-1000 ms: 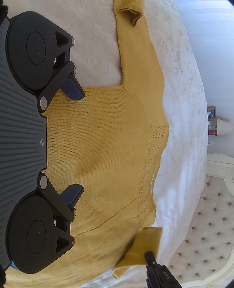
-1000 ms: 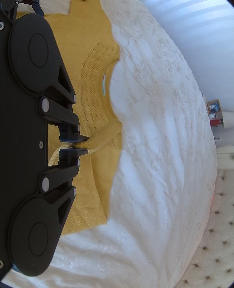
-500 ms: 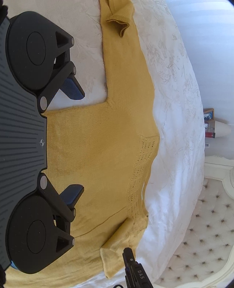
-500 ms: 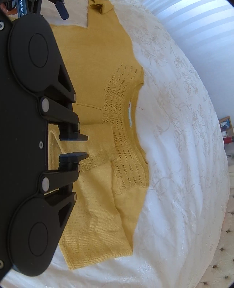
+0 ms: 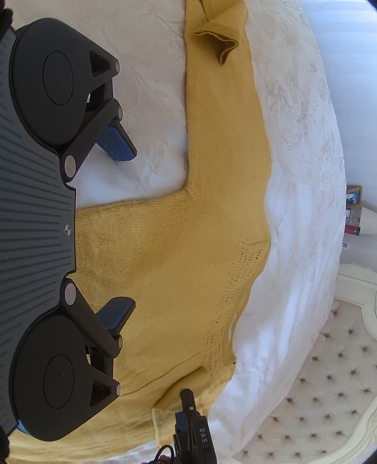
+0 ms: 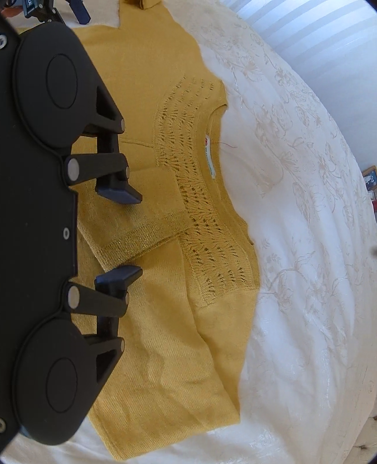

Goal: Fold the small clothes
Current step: 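Fold the held sleeve across the sweater back and open the right gripper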

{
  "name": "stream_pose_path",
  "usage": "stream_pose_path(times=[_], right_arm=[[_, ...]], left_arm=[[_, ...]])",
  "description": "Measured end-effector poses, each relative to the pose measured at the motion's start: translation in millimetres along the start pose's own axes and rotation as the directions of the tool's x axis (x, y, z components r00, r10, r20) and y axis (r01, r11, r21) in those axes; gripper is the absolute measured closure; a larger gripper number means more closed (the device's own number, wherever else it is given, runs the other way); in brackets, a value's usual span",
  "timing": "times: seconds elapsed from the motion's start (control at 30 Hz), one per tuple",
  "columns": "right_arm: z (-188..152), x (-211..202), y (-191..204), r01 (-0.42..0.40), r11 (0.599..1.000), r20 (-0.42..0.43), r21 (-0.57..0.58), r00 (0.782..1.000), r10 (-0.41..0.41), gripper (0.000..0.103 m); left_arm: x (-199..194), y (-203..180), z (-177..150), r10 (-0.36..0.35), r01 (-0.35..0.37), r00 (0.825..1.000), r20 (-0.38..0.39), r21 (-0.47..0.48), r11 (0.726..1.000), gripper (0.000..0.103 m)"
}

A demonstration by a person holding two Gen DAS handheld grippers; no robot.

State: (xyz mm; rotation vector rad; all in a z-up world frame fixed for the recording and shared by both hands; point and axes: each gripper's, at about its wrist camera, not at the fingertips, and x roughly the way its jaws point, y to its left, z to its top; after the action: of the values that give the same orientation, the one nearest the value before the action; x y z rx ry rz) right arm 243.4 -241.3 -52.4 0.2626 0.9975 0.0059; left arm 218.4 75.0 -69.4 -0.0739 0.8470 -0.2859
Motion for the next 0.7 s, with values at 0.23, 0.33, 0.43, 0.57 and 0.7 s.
stream_pose_path(times=[0.23,0.33,0.43,0.57,0.7], right_arm=[[5.7,-19.4,30.5,-0.064,0.997,0.029,0.031,0.998,0.064,0.089],[21.2,-35.1,62.3,-0.087,0.996,0.072,-0.001,0.994,0.087,0.089],[38.2,-44.0,94.5,-0.116,0.993,0.116,-0.023,0.986,0.118,0.09],[49.1,-38.7,141.5,-0.162,0.984,0.143,-0.079,0.975,0.172,0.09],[40.8,-11.6,175.4,-0.197,0.974,0.1,-0.11,0.973,0.208,0.09]], left_arm=[[-5.9,10.7,2.2,-0.008,0.008,1.0,-0.003,-0.053,0.999,0.002],[-8.5,14.0,3.2,-0.006,0.006,1.0,-0.002,-0.07,0.998,0.002],[-11.0,17.6,4.5,-0.006,0.006,1.0,0.001,-0.088,0.996,0.002],[-14.2,23.6,6.9,-0.009,0.01,1.0,0.007,-0.11,0.994,0.002],[-18.7,30.8,7.3,-0.008,0.01,1.0,0.015,-0.137,0.991,0.002]])
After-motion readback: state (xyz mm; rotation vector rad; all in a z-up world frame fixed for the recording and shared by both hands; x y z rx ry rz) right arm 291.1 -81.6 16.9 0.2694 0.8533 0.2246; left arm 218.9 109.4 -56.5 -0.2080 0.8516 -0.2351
